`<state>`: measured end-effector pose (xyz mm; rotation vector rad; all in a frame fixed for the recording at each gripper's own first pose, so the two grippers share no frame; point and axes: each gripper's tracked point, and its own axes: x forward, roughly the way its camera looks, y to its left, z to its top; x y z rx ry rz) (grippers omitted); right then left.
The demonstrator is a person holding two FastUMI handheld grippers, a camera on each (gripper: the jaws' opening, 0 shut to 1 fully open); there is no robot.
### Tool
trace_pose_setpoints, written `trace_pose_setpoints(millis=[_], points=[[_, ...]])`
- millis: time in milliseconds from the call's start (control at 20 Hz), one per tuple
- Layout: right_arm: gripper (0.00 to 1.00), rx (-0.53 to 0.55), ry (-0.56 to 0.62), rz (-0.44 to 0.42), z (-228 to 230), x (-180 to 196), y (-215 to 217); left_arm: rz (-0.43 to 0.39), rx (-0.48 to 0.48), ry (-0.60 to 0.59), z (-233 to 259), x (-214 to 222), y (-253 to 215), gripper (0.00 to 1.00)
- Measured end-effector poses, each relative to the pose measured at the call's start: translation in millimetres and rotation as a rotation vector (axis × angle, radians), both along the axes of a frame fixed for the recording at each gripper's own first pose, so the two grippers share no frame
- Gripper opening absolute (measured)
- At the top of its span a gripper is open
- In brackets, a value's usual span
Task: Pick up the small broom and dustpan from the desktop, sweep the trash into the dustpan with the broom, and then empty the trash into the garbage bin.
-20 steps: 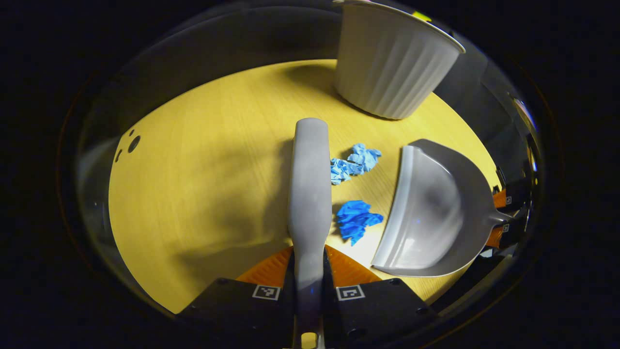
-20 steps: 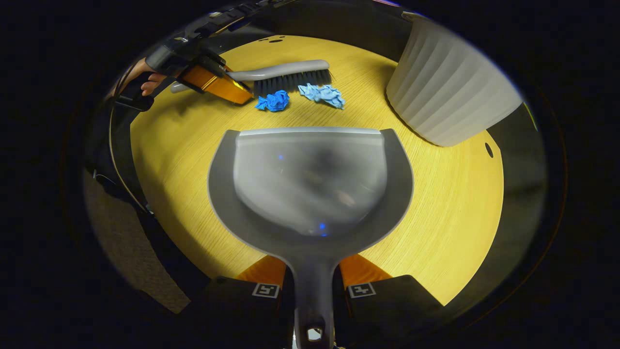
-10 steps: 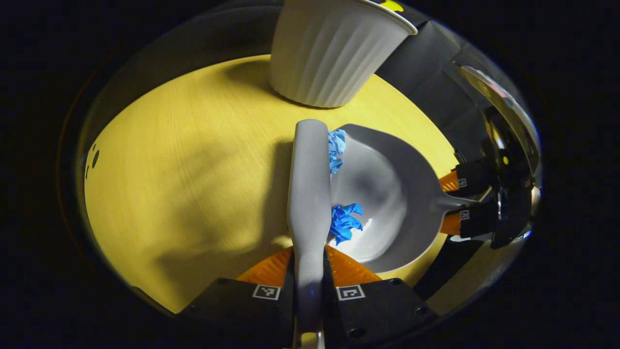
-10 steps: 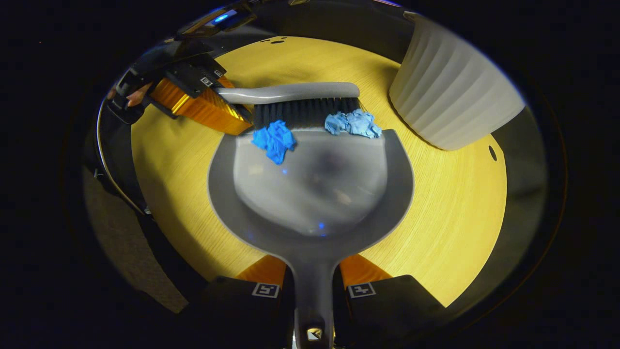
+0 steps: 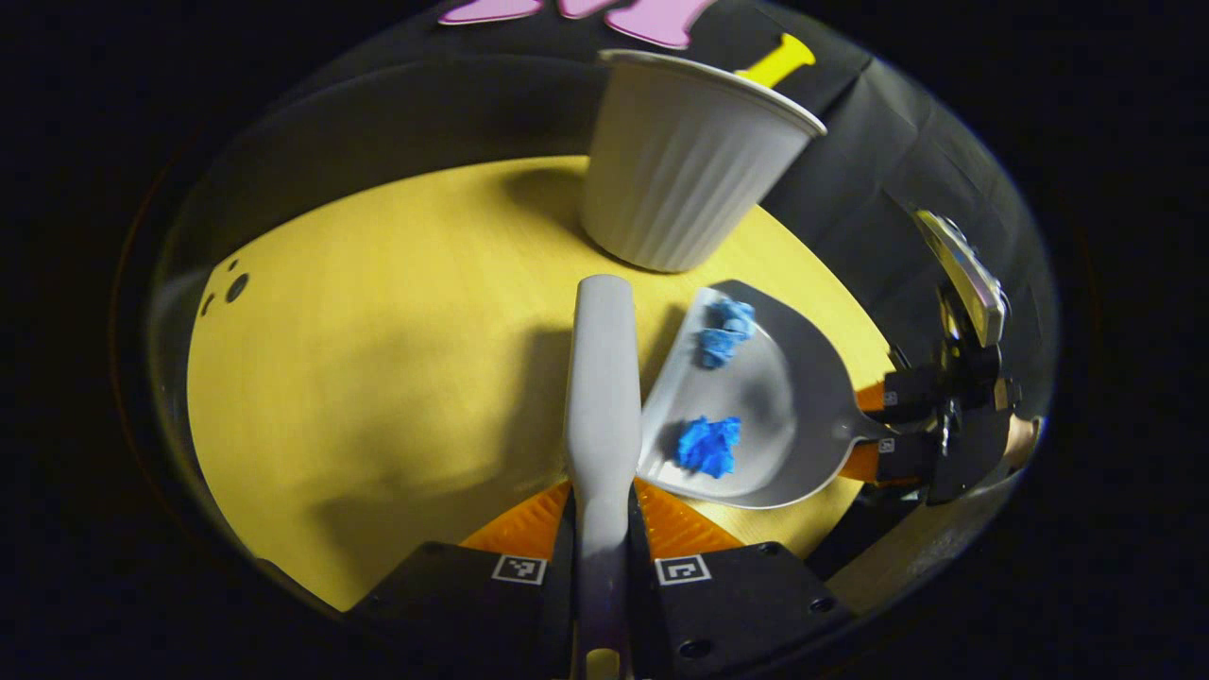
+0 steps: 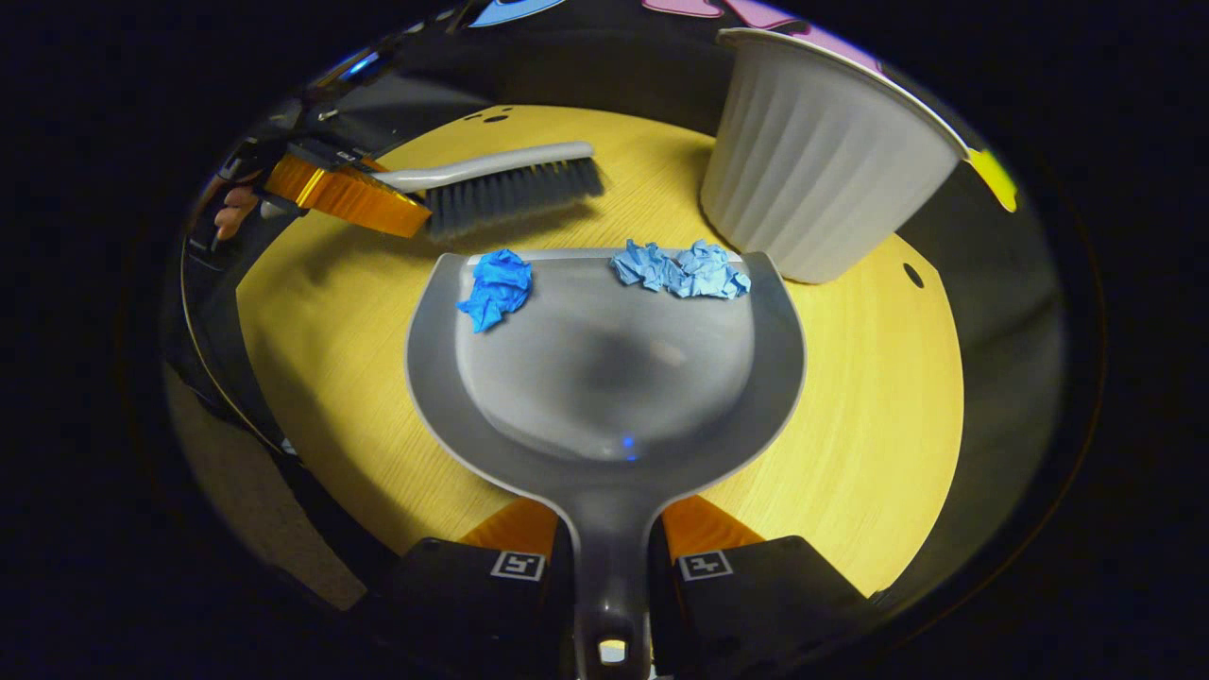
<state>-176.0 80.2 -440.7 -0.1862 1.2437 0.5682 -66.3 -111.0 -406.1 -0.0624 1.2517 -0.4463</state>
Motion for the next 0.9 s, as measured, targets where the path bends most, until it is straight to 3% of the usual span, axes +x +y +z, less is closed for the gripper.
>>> trace_pose_setpoints(millis=[200, 250, 500, 600, 650, 700, 900], points=[[0.36, 0.019, 0.019, -0.126, 38.5, -5.6, -18.4, 0.073, 0.036, -0.002, -2.1, -0.9, 12.7, 0.31], [0.36, 0.024, 0.022, -0.146, 50.8, -6.3, -25.1, 0.082, 0.035, 0.004, -3.7, -1.2, 14.2, 0.28], [0.36, -0.020, 0.001, -0.197, 118.4, 13.6, -73.7, 0.115, 0.015, 0.032, -24.4, -7.9, 26.9, 0.28], [0.36, -0.053, -0.014, -0.233, 148.3, 32.3, -98.3, 0.115, 0.008, 0.038, -29.2, -8.0, 26.8, 0.28], [0.42, -0.063, -0.011, -0.258, 162.0, 40.1, -109.7, 0.111, 0.005, 0.039, -29.6, -7.5, 26.9, 0.28], [0.36, -0.068, 0.000, -0.290, 175.3, 48.7, -120.7, 0.105, 0.004, 0.039, -30.0, -6.4, 26.1, 0.28], [0.36, -0.068, -0.033, -0.395, 218.3, 97.2, -158.9, 0.087, -0.005, 0.040, -32.8, -4.5, 23.0, 0.28]])
